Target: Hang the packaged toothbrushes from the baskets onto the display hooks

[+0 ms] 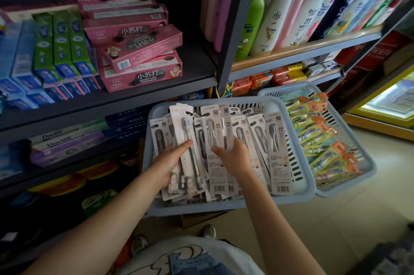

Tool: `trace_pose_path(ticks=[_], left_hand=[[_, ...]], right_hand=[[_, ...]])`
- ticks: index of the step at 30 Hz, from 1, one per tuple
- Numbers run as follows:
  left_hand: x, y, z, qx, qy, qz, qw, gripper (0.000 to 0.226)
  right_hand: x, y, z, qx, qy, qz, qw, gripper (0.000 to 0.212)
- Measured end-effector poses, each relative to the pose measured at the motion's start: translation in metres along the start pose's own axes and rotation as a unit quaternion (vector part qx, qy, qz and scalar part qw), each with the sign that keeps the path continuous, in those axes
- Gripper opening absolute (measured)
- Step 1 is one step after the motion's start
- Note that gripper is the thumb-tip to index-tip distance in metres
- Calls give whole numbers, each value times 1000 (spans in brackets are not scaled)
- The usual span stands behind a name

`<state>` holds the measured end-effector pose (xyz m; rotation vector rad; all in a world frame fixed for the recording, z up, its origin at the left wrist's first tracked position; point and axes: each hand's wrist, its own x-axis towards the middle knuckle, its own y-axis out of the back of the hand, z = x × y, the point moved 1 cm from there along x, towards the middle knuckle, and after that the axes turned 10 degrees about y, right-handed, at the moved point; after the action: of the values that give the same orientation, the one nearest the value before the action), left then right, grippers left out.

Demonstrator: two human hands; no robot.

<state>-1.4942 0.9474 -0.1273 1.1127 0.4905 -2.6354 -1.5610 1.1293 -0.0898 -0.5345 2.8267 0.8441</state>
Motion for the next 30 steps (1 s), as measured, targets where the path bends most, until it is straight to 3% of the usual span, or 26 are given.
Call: trace_pose_path(ticks=[2,5,7,11,14,19,23,30], left_hand=[[-12,-4,9,-5,4,-5,1000,106],[-28,-10,23,-11,11,-17,1000,51],[-34,-10,30,0,17,-19,1000,36],[-50,-13,46,20,-23,-14,999,36],[-60,-15,56,7,-50,-6,999,63],[-87,-21,76,-7,-90,-12,996,28],[-112,-6,88,0,-145,-20,989,42],[-157,49,120,-62,-201,75,975,42]], right_hand=[[0,4,-2,12,18,2,1000,34],[-2,13,-13,29,54,20,998,35],[-4,24,-26,42,80,42,995,28],[-6,40,-55,50,117,46,991,22],[-6,39,-77,60,144,17,988,17],[-7,18,-112,49,178,23,982,18],[-9,0,-146,62,202,-9,977,35],[-15,-29,-219,161,253,-73,951,16]])
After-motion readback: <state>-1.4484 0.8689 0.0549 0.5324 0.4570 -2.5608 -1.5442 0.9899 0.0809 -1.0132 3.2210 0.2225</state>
